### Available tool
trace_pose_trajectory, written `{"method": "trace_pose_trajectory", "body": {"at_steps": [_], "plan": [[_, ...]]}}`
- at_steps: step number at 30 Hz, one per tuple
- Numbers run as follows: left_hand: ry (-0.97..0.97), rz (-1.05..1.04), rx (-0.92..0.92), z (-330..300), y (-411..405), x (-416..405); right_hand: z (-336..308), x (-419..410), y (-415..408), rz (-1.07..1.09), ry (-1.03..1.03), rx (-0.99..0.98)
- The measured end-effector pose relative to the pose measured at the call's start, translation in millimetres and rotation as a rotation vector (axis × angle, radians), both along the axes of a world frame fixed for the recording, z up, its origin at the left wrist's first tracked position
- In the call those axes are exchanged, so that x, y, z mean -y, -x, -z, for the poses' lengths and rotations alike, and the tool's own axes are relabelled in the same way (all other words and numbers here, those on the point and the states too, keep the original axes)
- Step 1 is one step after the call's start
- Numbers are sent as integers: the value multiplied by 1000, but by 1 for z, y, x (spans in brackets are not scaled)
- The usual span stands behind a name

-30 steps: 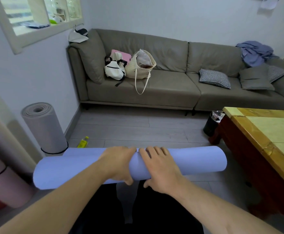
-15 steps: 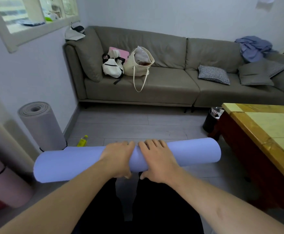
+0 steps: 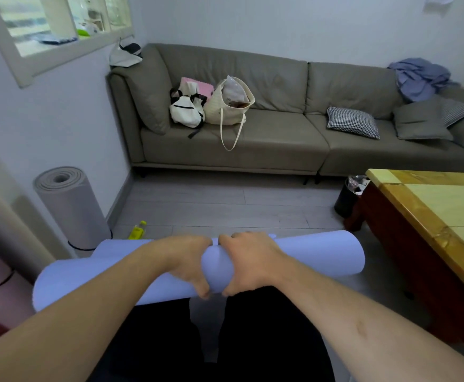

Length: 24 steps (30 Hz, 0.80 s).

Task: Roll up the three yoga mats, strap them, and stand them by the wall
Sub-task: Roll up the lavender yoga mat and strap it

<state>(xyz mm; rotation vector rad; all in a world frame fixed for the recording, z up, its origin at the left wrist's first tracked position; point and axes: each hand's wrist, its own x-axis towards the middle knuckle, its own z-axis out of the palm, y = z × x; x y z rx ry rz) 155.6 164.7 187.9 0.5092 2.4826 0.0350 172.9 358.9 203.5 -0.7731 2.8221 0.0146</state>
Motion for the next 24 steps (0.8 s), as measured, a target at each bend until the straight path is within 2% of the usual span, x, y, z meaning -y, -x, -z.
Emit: {"method": "trace_pose_trajectory", "body": {"at_steps": [2,6,8,10,14,17,21,24], "plan": [[-43,-53,-110,-2,-9,-7,-4,1,2,18,-10,47],[27,-34,-505,12,-37,-23,-4,4,10,24,-10,48],[13,-51,-529,17,-36,-22,5,3,8,29,22,15],[-47,-91,-446,7,-28,-20,16,-5,2,20,47,-72],[-44,-108,-300,-9,-15,-19,34,-14,-6,-47,-84,-248],[-9,-112,-413,-1,-21,-22,39,-8,3,-33,-43,-267],[161,-54,-635,21,-37,-30,35,-6,10,-15,-3,-223],[123,-85,-566,15,-32,-28,35,-6,12,-17,39,-199]]}}
